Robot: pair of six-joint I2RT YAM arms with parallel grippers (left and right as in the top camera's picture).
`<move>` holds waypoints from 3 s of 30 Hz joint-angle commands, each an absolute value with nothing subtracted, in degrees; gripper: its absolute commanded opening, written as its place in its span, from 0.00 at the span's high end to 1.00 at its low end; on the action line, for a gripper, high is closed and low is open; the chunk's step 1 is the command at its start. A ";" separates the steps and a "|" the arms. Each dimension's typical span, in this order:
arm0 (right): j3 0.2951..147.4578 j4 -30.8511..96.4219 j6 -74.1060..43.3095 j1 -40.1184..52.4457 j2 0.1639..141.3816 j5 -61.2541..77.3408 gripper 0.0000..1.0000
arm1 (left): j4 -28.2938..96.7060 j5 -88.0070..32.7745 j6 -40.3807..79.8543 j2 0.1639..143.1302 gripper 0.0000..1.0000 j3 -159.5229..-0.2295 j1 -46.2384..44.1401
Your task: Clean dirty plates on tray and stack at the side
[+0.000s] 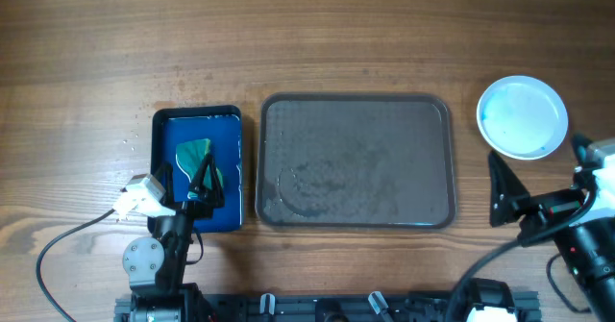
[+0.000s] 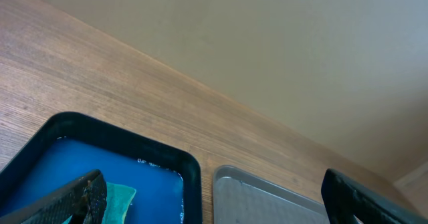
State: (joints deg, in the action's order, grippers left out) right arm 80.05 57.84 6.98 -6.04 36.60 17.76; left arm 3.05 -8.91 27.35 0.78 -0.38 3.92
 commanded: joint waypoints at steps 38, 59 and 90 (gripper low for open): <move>0.27 -10.07 -9.41 1.69 0.19 16.34 0.00 | 3.51 -10.02 27.46 0.32 0.00 -0.34 4.03; 0.27 -1.39 -0.58 1.69 0.19 17.80 0.00 | 3.51 -10.02 27.46 0.32 0.00 -0.34 4.03; 0.30 -1.41 -0.36 1.69 0.21 17.80 0.00 | 3.73 -7.86 -1.65 0.56 0.00 -0.32 4.03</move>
